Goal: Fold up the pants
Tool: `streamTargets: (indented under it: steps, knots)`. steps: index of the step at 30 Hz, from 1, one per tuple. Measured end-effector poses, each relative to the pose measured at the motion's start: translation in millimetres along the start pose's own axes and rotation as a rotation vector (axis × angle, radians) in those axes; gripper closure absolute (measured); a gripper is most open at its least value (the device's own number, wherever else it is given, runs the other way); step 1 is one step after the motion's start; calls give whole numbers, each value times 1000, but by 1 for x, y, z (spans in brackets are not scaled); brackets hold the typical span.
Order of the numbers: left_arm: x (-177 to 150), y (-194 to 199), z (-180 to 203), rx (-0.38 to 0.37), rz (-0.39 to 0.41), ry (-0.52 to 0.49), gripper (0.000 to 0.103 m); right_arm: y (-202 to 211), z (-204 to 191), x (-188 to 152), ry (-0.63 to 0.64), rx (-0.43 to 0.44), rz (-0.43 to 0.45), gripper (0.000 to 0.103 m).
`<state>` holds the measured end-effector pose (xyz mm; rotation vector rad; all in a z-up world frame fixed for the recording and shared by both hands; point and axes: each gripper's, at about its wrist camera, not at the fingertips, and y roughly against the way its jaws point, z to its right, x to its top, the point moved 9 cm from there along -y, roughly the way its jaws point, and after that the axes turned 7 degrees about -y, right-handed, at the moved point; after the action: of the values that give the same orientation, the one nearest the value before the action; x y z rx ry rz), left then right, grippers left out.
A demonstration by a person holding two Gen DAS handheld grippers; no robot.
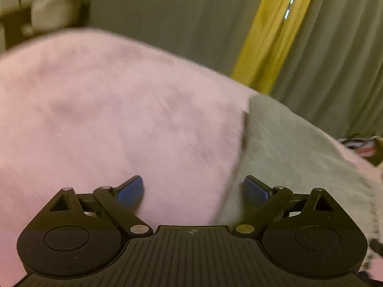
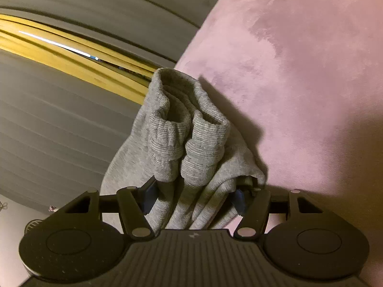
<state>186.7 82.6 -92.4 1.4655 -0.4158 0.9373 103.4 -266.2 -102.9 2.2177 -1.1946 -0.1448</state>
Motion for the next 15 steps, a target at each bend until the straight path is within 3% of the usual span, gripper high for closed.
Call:
streamTargets:
  steps: [2,3,6,8,13,15]
  knots:
    - [7,4,7,-36,6,-51,7,0,-5,6,15,-32,-13,36]
    - [8,4,14,-57,-6,-92,7,9,-6,7,47,-61,-2,27]
    - [3,-4,39,-77,-44,-241,7,29,-13,18,224,-198,128,19]
    - [-5,-15,51,-60,-73,-319,7,35,-26,22,332,-228,198,18]
    - [-5,-31,72,11,-18,-498,4,-2,-51,2,601,-266,176,18]
    - [-2,-36,73,41,1,-527,1,-15,-54,5,640,-295,195,12]
